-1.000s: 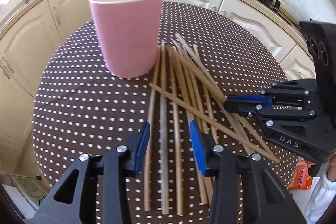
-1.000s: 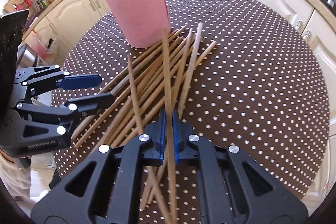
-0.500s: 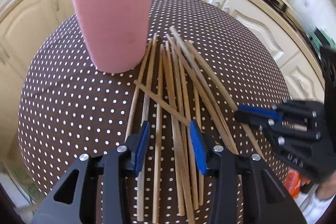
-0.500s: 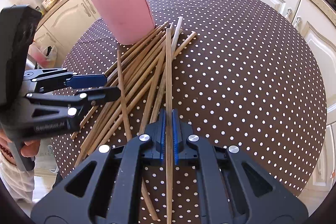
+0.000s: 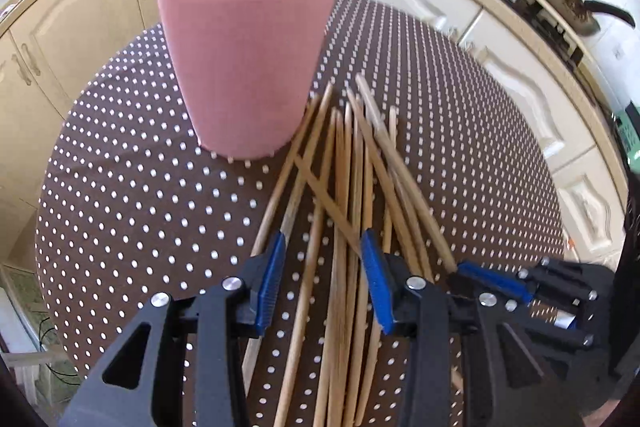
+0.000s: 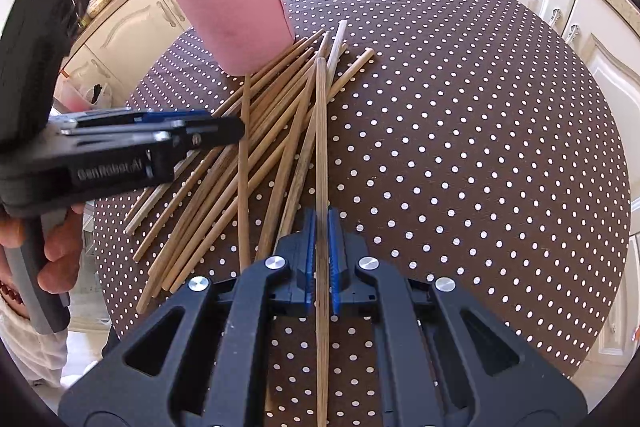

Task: Organize utensils

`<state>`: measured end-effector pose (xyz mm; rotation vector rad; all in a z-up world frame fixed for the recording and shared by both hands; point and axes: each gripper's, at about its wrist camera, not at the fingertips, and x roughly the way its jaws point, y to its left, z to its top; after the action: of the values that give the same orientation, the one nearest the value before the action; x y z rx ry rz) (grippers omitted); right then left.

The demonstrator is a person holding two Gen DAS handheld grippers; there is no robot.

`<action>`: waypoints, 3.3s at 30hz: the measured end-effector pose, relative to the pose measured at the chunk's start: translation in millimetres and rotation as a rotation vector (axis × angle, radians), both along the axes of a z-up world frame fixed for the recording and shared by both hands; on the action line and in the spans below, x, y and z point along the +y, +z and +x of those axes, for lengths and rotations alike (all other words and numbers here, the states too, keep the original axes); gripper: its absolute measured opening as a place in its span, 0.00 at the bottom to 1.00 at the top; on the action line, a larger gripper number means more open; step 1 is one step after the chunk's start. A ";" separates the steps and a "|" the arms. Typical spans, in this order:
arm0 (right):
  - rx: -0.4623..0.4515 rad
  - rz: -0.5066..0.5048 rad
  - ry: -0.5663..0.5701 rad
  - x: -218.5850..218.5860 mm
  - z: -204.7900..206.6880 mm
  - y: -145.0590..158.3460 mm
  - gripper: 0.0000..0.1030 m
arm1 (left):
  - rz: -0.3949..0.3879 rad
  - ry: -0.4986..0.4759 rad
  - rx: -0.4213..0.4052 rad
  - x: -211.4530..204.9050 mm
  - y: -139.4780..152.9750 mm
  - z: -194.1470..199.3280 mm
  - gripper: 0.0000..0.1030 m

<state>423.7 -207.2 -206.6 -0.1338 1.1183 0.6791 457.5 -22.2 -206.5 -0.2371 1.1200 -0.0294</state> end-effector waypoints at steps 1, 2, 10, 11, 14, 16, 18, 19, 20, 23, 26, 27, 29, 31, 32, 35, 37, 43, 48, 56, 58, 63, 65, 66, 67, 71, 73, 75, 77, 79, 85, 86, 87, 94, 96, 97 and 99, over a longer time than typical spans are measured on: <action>0.002 0.002 0.000 -0.2 0.7 -0.2 0.07 | 0.016 -0.007 0.002 -2.5 -0.6 1.9 0.38; 0.004 0.003 0.002 0.0 1.8 -0.5 0.07 | 0.039 -0.020 0.012 -6.7 -2.8 4.1 0.35; 0.017 -0.010 0.004 4.8 14.8 -0.6 0.07 | 0.048 -0.095 0.016 -30.8 -0.8 21.4 0.08; 0.018 -0.015 0.005 6.3 16.4 -0.9 0.07 | 0.037 -0.091 0.027 -30.4 -1.5 25.9 0.08; 0.019 -0.024 0.007 11.5 18.5 -2.4 0.07 | -0.007 -0.054 0.044 -26.8 -2.1 33.7 0.08; 0.023 -0.024 0.011 13.5 20.1 -3.3 0.07 | -0.017 -0.045 0.035 -24.1 -3.3 30.6 0.08; 0.025 -0.031 0.014 16.4 20.9 -5.4 0.07 | 0.003 -0.054 0.030 -26.0 -4.6 29.3 0.09; 0.025 -0.034 0.016 17.9 21.8 -6.2 0.07 | 0.023 -0.057 0.029 -29.0 -4.2 31.0 0.09; 0.024 -0.037 0.016 19.6 22.8 -6.6 0.07 | 0.038 -0.056 0.031 -26.5 -5.1 26.8 0.10; 0.026 -0.049 0.018 26.7 24.2 -7.7 0.07 | 0.095 -0.059 0.061 -29.2 -7.2 28.3 0.15; 0.028 -0.061 0.019 36.8 24.3 -8.7 0.07 | 0.167 -0.077 0.061 -35.9 -6.5 31.1 0.18; 0.028 -0.064 0.019 40.0 25.3 -8.8 0.07 | 0.183 -0.084 0.056 -38.0 -6.4 32.4 0.18; 0.028 -0.068 0.018 47.2 27.3 -11.3 0.07 | 0.194 -0.097 0.042 -39.8 -5.9 32.8 0.17; 0.024 -0.071 0.015 51.3 27.8 -12.4 0.06 | 0.200 -0.100 0.032 -39.7 -5.9 33.0 0.14; 0.022 -0.072 0.012 53.0 28.6 -12.3 0.06 | 0.200 -0.102 0.026 -39.3 -5.9 32.3 0.10; 0.010 -0.067 0.000 60.3 28.2 -13.1 0.06 | 0.133 -0.112 0.022 -33.5 -7.4 27.7 0.05; 0.002 -0.057 -0.005 61.0 25.4 -12.5 0.06 | 0.107 -0.110 -0.003 -29.2 -7.4 24.5 0.05; -0.045 0.019 -0.023 55.7 17.0 7.9 0.06 | 0.044 -0.131 -0.116 -21.1 16.4 -2.4 0.05; -0.112 0.120 -0.023 56.3 6.2 40.2 0.06 | 0.005 -0.140 -0.262 -14.6 55.5 -23.7 0.05; -0.280 0.290 -0.051 58.9 1.3 101.0 0.06 | -0.037 -0.126 -0.597 7.1 127.9 -39.7 0.05; -0.332 0.318 -0.063 65.6 4.1 113.3 0.06 | -0.043 -0.109 -0.692 16.0 143.7 -40.7 0.05; -0.444 0.386 -0.108 81.7 19.0 136.8 0.06 | -0.003 -0.051 -0.867 30.8 166.9 -28.2 0.05; -0.478 0.411 -0.128 88.5 28.5 142.2 0.06 | 0.004 -0.027 -0.919 35.1 173.5 -23.5 0.05; -0.504 0.423 -0.138 92.3 33.0 146.2 0.06 | 0.007 -0.013 -0.945 38.9 176.4 -19.2 0.05; -0.529 0.436 -0.146 95.8 37.6 149.6 0.06 | 0.008 0.006 -0.967 42.3 178.2 -13.7 0.05; -0.596 0.479 -0.179 107.0 54.8 155.5 0.06 | 0.002 0.071 -1.046 55.7 181.3 2.1 0.05; -0.621 0.512 -0.195 110.5 63.2 157.6 0.06 | -0.006 0.103 -1.085 61.7 180.6 7.2 0.05; -0.647 0.541 -0.199 112.8 67.9 159.9 0.06 | -0.030 0.116 -1.100 67.7 183.1 10.4 0.05; -0.674 0.551 -0.201 116.6 68.4 162.9 0.06 | -0.031 0.127 -1.122 69.8 183.9 14.6 0.05; -0.710 0.556 -0.200 119.7 70.8 163.5 0.06 | 0.016 0.154 -1.157 70.0 183.9 17.3 0.05; -0.712 0.555 -0.199 124.5 80.7 145.4 0.06 | 0.086 0.173 -1.162 64.5 163.9 20.7 0.05; -0.712 0.549 -0.194 124.4 81.1 141.8 0.06 | 0.091 0.173 -1.147 64.3 158.0 22.3 0.05; -0.709 0.541 -0.192 124.2 80.2 138.4 0.06 | 0.089 0.174 -1.138 65.3 153.6 22.5 0.05; -0.691 0.500 -0.189 116.8 65.0 116.3 0.06 | 0.083 0.110 -1.030 67.8 132.6 18.0 0.05; -0.691 0.488 -0.195 113.0 58.1 112.0 0.07 | 0.089 0.092 -1.010 67.7 127.9 13.2 0.05; -0.695 0.481 -0.198 112.4 55.0 110.4 0.07 | 0.091 0.087 -1.004 68.5 125.3 9.5 0.05; -0.691 0.469 -0.198 111.2 48.9 106.4 0.07 | 0.092 0.070 -0.986 69.8 120.7 3.7 0.05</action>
<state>472.6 -95.9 -100.1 0.1384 0.2893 0.6300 461.2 47.6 -85.8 -0.1459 0.1306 -0.0272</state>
